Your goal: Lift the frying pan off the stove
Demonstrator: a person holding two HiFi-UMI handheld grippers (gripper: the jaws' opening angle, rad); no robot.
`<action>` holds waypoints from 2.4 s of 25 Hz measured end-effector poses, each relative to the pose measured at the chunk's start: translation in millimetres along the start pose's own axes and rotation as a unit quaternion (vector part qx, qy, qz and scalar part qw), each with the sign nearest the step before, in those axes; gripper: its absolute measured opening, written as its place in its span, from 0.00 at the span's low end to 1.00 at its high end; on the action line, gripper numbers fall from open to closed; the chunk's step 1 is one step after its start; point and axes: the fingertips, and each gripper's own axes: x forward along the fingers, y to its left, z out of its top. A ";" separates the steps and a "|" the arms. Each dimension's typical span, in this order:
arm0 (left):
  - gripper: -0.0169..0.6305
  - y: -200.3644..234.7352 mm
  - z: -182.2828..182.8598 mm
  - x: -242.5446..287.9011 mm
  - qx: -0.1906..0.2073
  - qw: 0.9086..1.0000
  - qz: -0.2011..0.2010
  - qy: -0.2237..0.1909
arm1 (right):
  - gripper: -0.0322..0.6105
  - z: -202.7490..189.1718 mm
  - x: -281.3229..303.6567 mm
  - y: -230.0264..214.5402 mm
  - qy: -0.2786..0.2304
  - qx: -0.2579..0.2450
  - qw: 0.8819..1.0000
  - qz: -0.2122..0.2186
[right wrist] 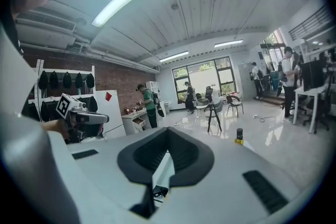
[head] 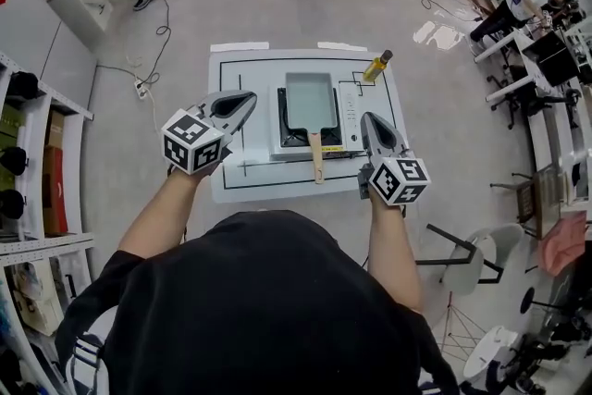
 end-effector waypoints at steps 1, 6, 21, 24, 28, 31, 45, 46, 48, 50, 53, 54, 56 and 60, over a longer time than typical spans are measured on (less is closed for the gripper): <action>0.04 1.0 -2.1 1.7 -0.001 1.000 -0.001 0.002 | 0.06 -0.1 2.0 -0.9 0.000 0.000 1.000 -0.001; 0.04 2.2 -10.5 13.5 -0.003 1.000 -0.004 0.012 | 0.06 -0.8 10.8 -12.2 0.000 -0.005 1.000 -0.003; 0.04 9.1 -4.8 48.8 -0.012 0.999 0.048 0.018 | 0.06 -5.3 45.7 -63.4 0.020 -0.005 0.999 0.049; 0.04 10.3 -4.9 55.4 -0.019 0.998 0.062 0.019 | 0.06 -4.0 55.8 -72.1 0.027 -0.007 0.998 0.064; 0.04 12.4 -8.2 59.7 -0.028 0.996 0.079 0.021 | 0.06 -3.6 69.2 -78.4 0.033 -0.008 0.996 0.083; 0.04 12.9 -13.0 59.5 -0.036 0.995 0.092 0.023 | 0.06 -6.8 75.5 -79.5 0.039 -0.008 0.995 0.096; 0.04 10.6 -41.8 63.6 -0.077 0.992 0.100 0.029 | 0.06 -53.1 91.0 -82.2 0.097 0.039 0.985 0.139; 0.04 10.9 -45.2 64.0 -0.082 0.991 0.099 0.030 | 0.06 -58.8 91.7 -82.4 0.102 0.047 0.983 0.143; 0.05 10.4 -53.1 64.6 -0.096 0.990 0.094 0.032 | 0.06 -70.9 92.4 -82.6 0.113 0.065 0.980 0.149; 0.05 8.2 -61.7 66.1 -0.115 0.989 0.085 0.034 | 0.06 -82.1 93.1 -83.2 0.124 0.077 0.978 0.152; 0.07 1.1 -78.0 71.8 -0.142 0.987 0.062 0.046 | 0.06 -97.3 94.9 -81.9 0.138 0.092 0.973 0.159; 0.08 -2.1 -84.6 73.9 -0.154 0.985 0.053 0.051 | 0.06 -103.1 95.4 -79.9 0.143 0.098 0.971 0.164; 0.12 -10.2 -97.6 77.4 -0.182 0.981 0.032 0.060 | 0.06 -116.5 95.5 -74.2 0.157 0.112 0.965 0.175; 0.16 -28.0 -120.8 84.6 -0.219 0.973 -0.002 0.078 | 0.06 -145.4 93.6 -62.9 0.189 0.147 0.952 0.193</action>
